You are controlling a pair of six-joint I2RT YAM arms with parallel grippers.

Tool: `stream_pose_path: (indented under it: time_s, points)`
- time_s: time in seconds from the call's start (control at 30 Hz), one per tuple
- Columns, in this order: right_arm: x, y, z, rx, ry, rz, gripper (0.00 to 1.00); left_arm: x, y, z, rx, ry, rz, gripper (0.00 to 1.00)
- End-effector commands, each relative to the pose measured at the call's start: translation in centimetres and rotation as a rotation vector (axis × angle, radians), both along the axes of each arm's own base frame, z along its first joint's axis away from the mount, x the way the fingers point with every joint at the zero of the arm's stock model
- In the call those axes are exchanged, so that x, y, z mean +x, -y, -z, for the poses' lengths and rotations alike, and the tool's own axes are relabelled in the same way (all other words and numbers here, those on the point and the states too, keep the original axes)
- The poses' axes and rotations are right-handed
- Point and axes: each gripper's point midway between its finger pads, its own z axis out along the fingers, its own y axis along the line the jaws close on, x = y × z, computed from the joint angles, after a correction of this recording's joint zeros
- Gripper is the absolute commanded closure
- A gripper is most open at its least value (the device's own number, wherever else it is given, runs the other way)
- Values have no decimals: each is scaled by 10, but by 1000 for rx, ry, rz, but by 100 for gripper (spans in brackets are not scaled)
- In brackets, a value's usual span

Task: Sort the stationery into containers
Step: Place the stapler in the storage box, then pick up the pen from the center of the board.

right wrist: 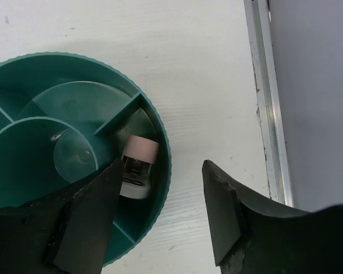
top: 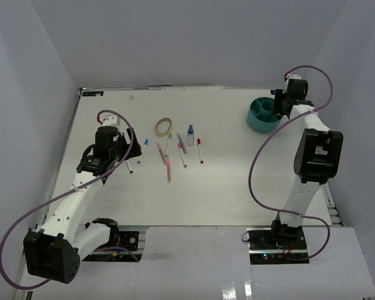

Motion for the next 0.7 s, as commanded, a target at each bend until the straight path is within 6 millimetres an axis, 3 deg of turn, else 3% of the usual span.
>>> stream_pose_path:
  time_s: [0.0,0.17,0.33,0.37,0.43,0.47,0.5,0.53,0.6,0.67]
  points:
    - [3,2,-38,-5,95,0,35,0,-1,1,-8,4,-2,2]
    - [1,2,-54,-9,124,4,32,0,-1,1,-5,3,-3,2]
    - [-12,6,-85,-10,166,49,31,1,-2,6,-2,-12,-6,2]
    - [-17,7,-101,-12,191,58,30,1,-1,6,-4,-14,-6,2]
    - [-29,9,-112,-10,196,89,25,1,-1,8,-3,-20,-5,2]
    - [-38,9,-131,-9,232,98,23,1,-1,9,-3,-23,-5,2]
    - [-46,9,-130,-2,228,106,21,1,-1,9,-2,-24,-9,2]
    - [-58,7,-147,8,256,111,20,1,-2,12,1,-33,-15,2]
    - [-72,-2,-148,56,256,100,16,1,-4,15,7,-46,-30,2]
    - [-92,-16,-165,110,289,70,13,0,-5,22,8,-71,-42,2]
